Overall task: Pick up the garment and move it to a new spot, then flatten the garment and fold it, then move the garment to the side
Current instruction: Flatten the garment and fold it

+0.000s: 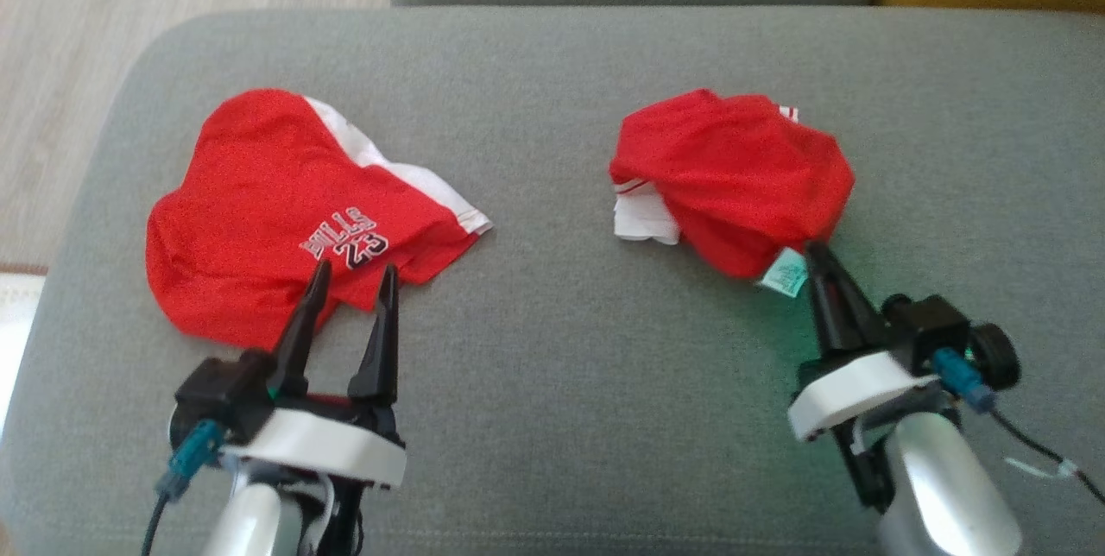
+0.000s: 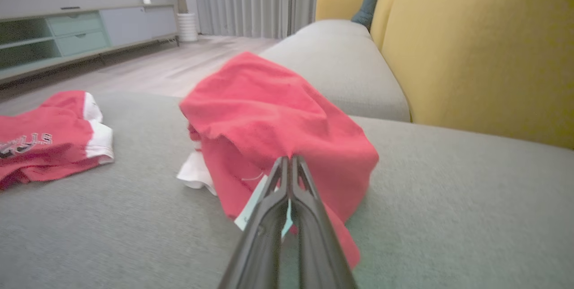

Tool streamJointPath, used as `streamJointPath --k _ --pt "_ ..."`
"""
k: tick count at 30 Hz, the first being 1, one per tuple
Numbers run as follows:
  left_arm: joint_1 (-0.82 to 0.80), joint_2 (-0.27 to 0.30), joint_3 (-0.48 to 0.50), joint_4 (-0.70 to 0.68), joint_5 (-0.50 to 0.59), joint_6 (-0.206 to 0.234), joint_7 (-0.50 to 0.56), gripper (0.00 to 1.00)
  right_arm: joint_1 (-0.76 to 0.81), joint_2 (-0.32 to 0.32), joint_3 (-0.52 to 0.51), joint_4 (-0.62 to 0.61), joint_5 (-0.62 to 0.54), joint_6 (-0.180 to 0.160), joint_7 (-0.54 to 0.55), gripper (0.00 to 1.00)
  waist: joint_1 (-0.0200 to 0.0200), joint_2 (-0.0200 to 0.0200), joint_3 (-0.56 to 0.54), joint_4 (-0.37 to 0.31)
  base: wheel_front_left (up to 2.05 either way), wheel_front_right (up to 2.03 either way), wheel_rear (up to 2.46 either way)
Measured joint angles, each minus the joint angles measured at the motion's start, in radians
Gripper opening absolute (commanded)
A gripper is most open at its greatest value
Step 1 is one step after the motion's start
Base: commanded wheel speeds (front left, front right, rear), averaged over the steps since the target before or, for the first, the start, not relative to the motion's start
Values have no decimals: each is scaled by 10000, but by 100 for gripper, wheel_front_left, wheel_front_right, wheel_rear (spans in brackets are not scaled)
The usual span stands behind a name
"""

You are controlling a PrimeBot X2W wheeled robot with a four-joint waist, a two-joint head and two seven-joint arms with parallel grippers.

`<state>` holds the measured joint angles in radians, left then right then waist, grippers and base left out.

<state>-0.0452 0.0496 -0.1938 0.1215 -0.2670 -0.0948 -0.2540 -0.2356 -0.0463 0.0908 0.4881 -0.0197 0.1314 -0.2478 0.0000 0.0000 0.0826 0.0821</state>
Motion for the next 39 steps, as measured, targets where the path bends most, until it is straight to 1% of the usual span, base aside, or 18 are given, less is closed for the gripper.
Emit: streamJointPath --k 4,7,8,9,11,13,16,18,20,22,25,27,30,31,32,34,36,39 --pt "347 2 17 -15 -2 98 0 100 387 4 713 -1384 236 0 -2 0 0 0 -348 -156 0 0 0" --pt "448 2 15 -75 -44 161 0 100 440 0 865 -2345 408 0 -17 0 0 0 -549 -236 0 0 0" --pt "448 2 15 -75 -44 161 0 100 440 0 865 -2345 408 0 -17 0 0 0 -549 -236 0 0 0" --pt "446 2 15 -119 -105 163 0 100 423 0 878 -2646 430 0 -12 0 0 0 -587 -250 0 0 0" --pt "445 2 10 -198 -105 165 0 100 360 2 803 -3219 435 0 182 0 0 0 -589 -249 0 0 0" --pt "444 2 12 -228 -105 167 0 100 70 0 518 -3701 548 0 589 0 0 0 -520 -244 0 0 0" --pt "439 2 19 -286 -102 165 0 100 -1037 -4 -71 -4115 568 0 1469 0 0 0 -331 -253 0 0 0" --pt "408 2 13 -299 -102 157 0 100 -1945 -136 -708 -4029 738 0 2082 0 0 0 -148 -255 0 0 0" --pt "369 4 -4 -301 -102 153 0 100 -2710 -780 -1220 -3601 554 2 2658 0 0 0 53 -234 0 0 0" --pt "286 4 -71 -299 -102 144 0 100 -3239 -1369 -2019 -2972 201 2 3122 0 0 0 272 -190 0 0 0" --pt "-49 -4 -211 -301 -104 63 0 100 -3614 -1988 -3074 -1891 -654 0 3636 0 1 0 596 -98 0 0 0" --pt "-263 -4 -219 -301 -104 58 0 100 -3764 -2173 -3718 -1237 -1221 0 3931 0 1 0 802 -39 0 0 0" --pt "-420 -4 -236 -290 -104 56 0 100 -4033 -2220 -4638 -318 -2036 2 4224 0 1 0 1079 17 0 0 0" --pt "-437 -4 -236 -280 -104 54 0 100 -4151 -2232 -4922 -127 -2443 2 4134 69 2 0 1158 24 0 0 0" --pt "-440 -4 -240 -259 -104 54 0 100 -4254 -2240 -5162 -31 -2855 2 3977 100 2 0 1222 24 0 0 0" --pt "-440 -4 -234 -203 -104 52 0 100 -4507 -2098 -5438 23 -3283 2 3641 100 2 0 1282 -19 0 0 0" --pt "-447 -6 -226 -196 -104 50 0 100 -4759 -1720 -5474 111 -3290 2 3254 100 1 0 1283 -110 0 0 0" --pt "-484 -6 -203 -167 -104 -23 0 100 -4792 -1200 -4941 282 -3189 2 2502 100 2 0 1228 -249 0 0 0"
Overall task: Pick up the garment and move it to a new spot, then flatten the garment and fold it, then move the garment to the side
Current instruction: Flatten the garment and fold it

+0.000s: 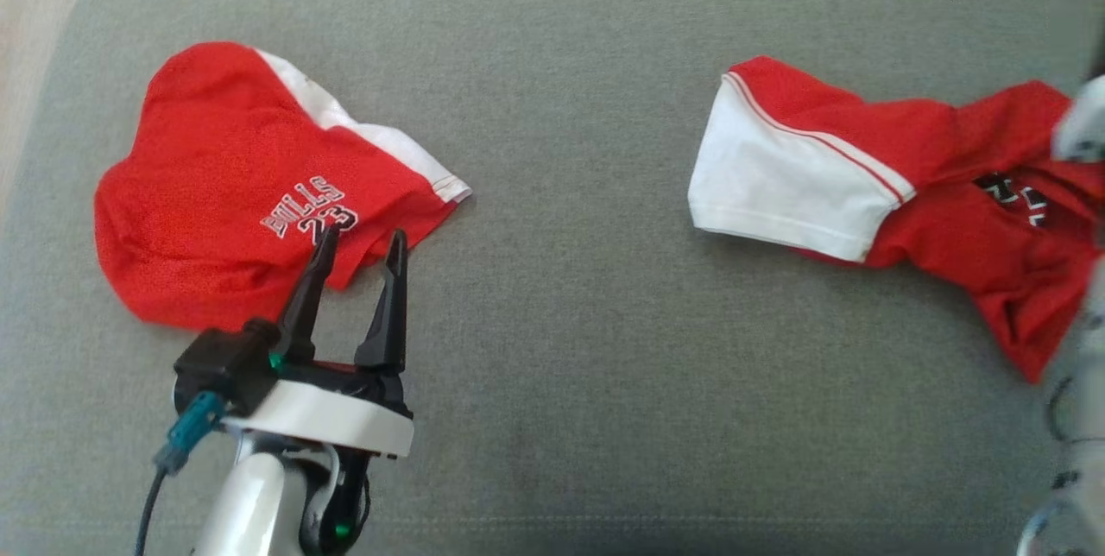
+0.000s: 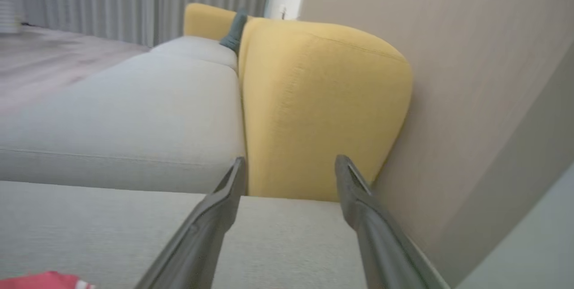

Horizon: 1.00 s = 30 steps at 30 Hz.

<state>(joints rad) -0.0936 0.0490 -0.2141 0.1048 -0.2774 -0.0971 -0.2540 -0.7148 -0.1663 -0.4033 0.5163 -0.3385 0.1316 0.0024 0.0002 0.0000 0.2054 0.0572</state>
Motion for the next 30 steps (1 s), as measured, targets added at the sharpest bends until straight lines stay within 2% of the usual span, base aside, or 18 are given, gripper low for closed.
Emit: streamJointPath --k 7,13,14,19,21,24,30 --pt "-21 -2 117 -40 -125 6 0 100 777 585 2109 -146 1381 0 -1657 100 -1 0 -414 -311 0 0 0" --pt "74 -2 157 -155 -274 107 0 100 2759 905 3643 -1292 2690 0 -2253 100 -2 0 -957 -446 0 0 0" --pt "74 -2 157 -155 -274 107 0 100 2759 905 3643 -1292 2690 0 -2253 100 -2 0 -957 -446 0 0 0" --pt "395 -2 48 -196 -334 184 0 100 5023 1066 4594 -2220 3208 -2 -2416 100 -2 0 -1268 -446 0 0 0" --pt "516 -2 8 -190 -334 188 0 100 5507 1091 4838 -2234 3352 0 -2416 100 -2 0 -1291 -420 0 0 0" --pt "550 0 -15 -174 -332 188 0 100 5798 1149 5032 -2265 3664 -2 -2418 100 -2 0 -1310 -370 0 0 0" --pt "542 0 -90 -117 -332 180 0 100 5737 1149 5507 -2242 3425 0 -2428 100 -2 0 -1240 -145 0 0 0"
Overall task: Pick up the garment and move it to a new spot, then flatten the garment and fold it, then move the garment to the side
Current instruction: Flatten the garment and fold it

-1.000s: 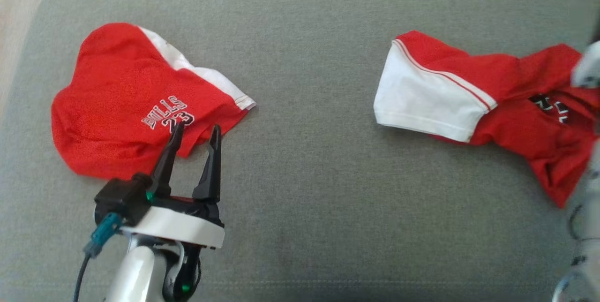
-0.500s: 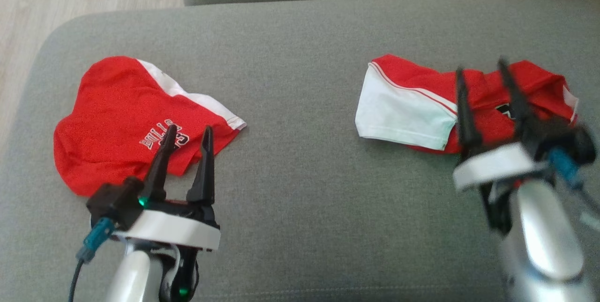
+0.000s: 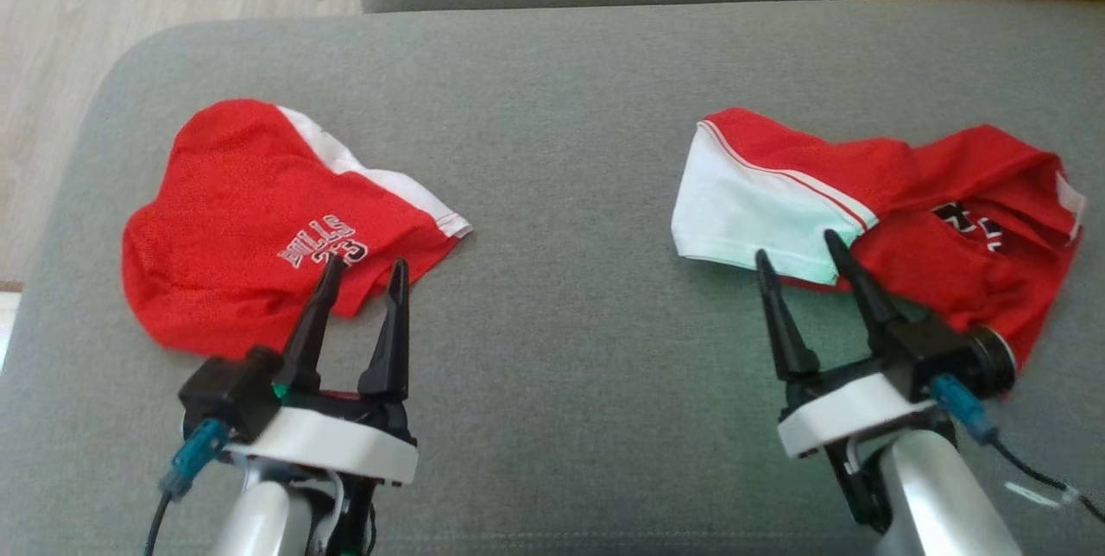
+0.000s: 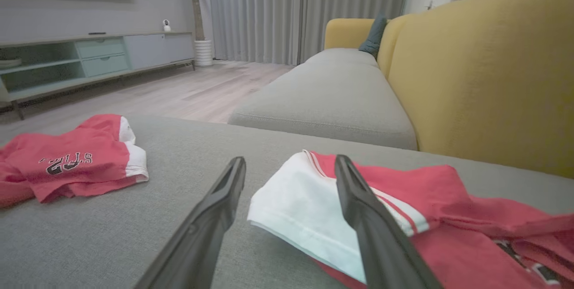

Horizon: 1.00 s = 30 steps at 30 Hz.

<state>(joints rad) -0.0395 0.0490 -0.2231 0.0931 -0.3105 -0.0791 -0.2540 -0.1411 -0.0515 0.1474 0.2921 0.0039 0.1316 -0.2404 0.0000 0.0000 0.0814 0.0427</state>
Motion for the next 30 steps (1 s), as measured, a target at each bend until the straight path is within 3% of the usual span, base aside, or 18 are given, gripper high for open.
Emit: streamJointPath --k 10,17,26,27,28,30 --pt "-63 0 -282 84 -105 0 0 100 -1451 -6 332 1770 -2449 0 700 100 0 0 482 787 0 0 0" --pt "-251 0 -324 138 -178 2 0 100 -2091 -44 -560 3101 -4151 0 1012 100 0 0 902 1394 0 0 0" --pt "-498 -2 -408 138 -284 4 0 100 -2573 -42 -1336 3789 -5164 0 656 100 0 0 1304 1629 0 0 0" --pt "-500 -2 -420 140 -284 4 0 100 -2628 -40 -1419 3820 -5170 0 579 66 0 0 1332 1619 0 0 0" --pt "-501 -2 -426 142 -284 4 0 100 -2676 -46 -1438 3854 -5141 0 468 0 0 0 1354 1607 0 0 0" --pt "-514 -2 -433 150 -284 4 0 100 -2770 -44 -1358 3912 -4918 0 316 0 0 0 1367 1574 0 0 0"
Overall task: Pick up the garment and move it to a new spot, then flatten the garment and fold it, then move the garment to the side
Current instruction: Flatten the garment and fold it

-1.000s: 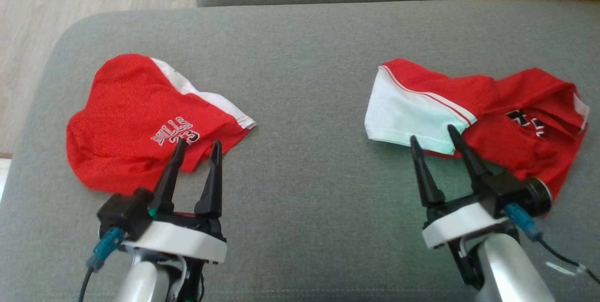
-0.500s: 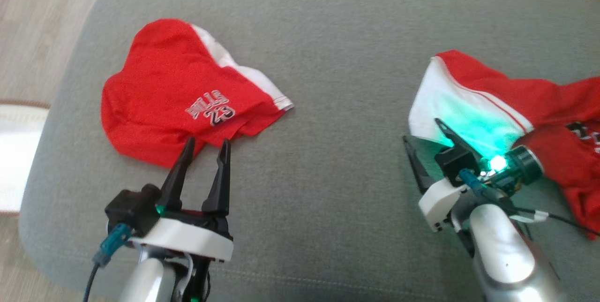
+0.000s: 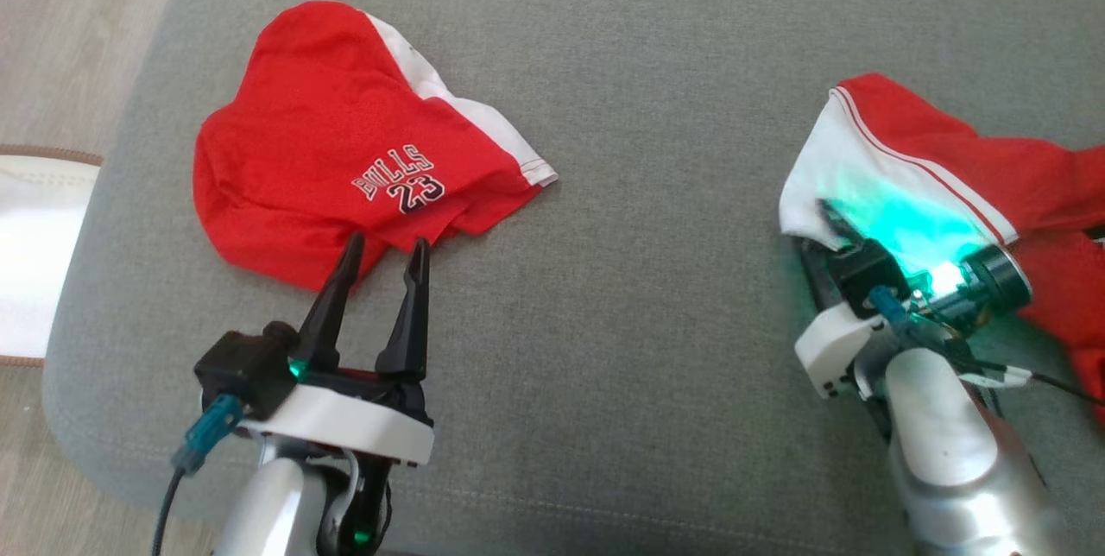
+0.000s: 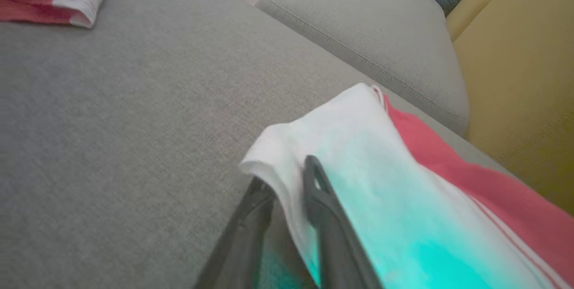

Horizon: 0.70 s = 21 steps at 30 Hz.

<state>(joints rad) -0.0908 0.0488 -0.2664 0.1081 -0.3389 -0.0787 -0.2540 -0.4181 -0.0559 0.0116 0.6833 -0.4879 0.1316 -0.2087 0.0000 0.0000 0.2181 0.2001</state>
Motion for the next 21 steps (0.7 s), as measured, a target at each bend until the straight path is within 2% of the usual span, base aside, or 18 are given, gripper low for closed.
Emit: streamJointPath --k 10,18,21 --pt "-23 0 15 167 0 -2 0 100 -74 -13 1722 -612 2305 0 -305 0 0 0 -333 -308 0 0 0" --pt "91 0 4 196 8 12 0 100 -8 -36 4566 -2360 4637 0 -318 0 0 0 -949 -720 0 0 0" --pt "226 0 4 213 17 94 0 100 11 -40 5336 -3160 5382 -2 -167 0 0 0 -1186 -856 0 0 0"
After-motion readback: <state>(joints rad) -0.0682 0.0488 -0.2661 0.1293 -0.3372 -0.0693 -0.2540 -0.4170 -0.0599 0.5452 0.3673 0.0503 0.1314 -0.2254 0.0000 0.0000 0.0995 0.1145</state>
